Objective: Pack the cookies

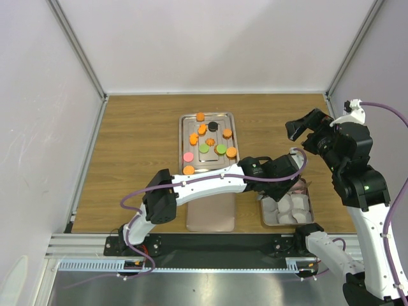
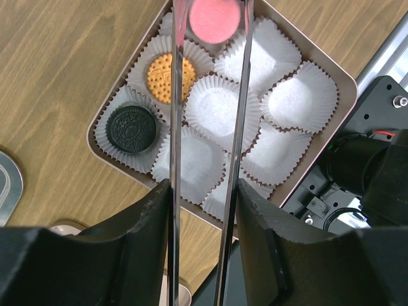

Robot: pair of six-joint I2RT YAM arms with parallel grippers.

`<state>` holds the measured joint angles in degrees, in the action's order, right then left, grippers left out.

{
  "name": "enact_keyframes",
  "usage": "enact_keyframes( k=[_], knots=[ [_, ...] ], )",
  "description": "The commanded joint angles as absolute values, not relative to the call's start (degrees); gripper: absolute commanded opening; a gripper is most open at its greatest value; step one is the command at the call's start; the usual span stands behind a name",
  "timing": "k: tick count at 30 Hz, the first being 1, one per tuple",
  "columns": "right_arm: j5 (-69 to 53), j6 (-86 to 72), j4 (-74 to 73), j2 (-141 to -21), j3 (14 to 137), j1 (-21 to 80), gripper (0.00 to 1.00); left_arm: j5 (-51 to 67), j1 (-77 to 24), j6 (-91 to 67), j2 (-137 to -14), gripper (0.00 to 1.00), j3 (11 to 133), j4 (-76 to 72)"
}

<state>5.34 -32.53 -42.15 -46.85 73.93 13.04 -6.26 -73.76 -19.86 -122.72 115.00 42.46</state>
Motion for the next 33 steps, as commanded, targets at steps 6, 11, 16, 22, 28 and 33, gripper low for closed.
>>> enact_keyframes(
  k=[6,11,16,22,28,33],
  knots=[
    [4.4,-32.43,-40.87,-45.97,73.74,13.27,1.0,-7.38,-73.83,-18.9,-122.78,0.49,118.3,40.25],
    [3.78,-32.17,-40.69,-45.97,73.65,13.27,1.0,-7.12,-73.92,-18.63,-121.03,0.48,117.34,40.08],
    [2.47,-31.73,-40.34,-46.84,73.57,13.27,1.0,-7.82,-73.92,-18.72,-114.11,0.48,111.64,38.76],
    [1.32,-32.08,-37.53,-47.11,70.32,13.27,1.0,-11.24,-73.39,-21.44,-103.21,0.47,100.4,38.67],
    [-1.04,-32.17,-34.46,-48.69,67.77,13.36,1.0,-15.2,-69.27,-25.48,-92.92,0.47,87.31,40.95],
    [-3.16,-32.17,-31.91,-50.71,65.4,13.71,1.0,-17.22,-62.07,-28.3,-81.59,0.47,76.66,44.38]
  ],
)
